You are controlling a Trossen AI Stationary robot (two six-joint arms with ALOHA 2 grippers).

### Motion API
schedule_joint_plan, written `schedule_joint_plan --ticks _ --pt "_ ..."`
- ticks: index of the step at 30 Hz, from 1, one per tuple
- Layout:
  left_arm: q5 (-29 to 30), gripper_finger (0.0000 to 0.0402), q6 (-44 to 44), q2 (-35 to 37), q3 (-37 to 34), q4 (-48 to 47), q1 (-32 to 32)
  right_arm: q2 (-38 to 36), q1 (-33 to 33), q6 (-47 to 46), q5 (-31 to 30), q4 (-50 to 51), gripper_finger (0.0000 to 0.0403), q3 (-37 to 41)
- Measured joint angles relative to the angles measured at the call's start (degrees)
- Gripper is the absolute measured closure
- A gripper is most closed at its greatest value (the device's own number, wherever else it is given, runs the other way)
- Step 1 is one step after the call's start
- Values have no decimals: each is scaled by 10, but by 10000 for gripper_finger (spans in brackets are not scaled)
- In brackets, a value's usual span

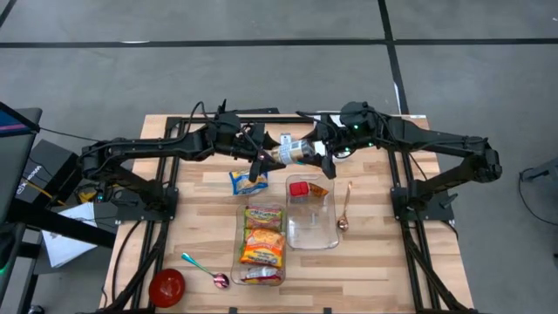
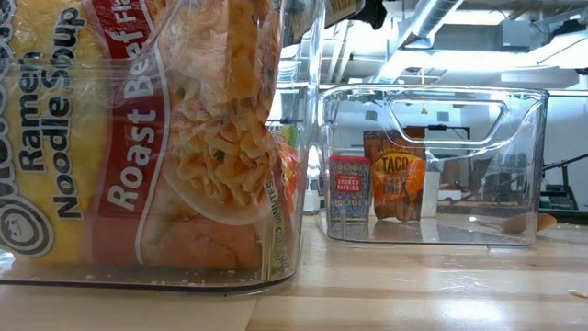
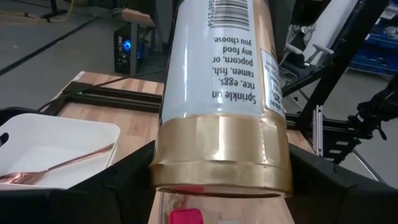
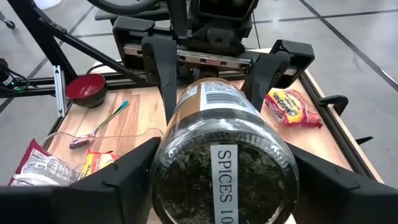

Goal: Pick & Place Food Item
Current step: Put the gold seasoning bottle into the right transparent bin

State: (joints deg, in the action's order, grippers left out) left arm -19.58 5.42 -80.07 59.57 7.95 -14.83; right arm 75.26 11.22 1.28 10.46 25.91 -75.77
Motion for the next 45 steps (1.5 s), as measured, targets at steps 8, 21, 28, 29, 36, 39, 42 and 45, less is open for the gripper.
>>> schedule_joint_plan --ticks 8,21,28,29,36,39,42,45 --pt "26 117 9 0 0 -9 1 0 -4 -13 2 0 132 0" --pt "95 10 -31 5 -1 -189 -23 -8 4 -31 2 192 132 -68" --pt "97 29 -38 61 -1 -210 -59 -4 -15 -25 2 367 132 -79" --pt "106 31 -39 73 -1 -211 -63 -1 -23 -25 1 378 132 -79" --pt "203 45 -43 160 -1 -206 -88 53 -80 -47 -31 398 132 -75" --pt "249 46 -44 191 -1 -206 -97 95 -98 -70 -31 394 132 -74" --pt "290 45 -44 216 -1 -209 -100 135 -117 -101 -41 391 132 -74" --pt "312 48 -43 234 -1 -208 -100 172 -135 -139 -45 390 132 -74"
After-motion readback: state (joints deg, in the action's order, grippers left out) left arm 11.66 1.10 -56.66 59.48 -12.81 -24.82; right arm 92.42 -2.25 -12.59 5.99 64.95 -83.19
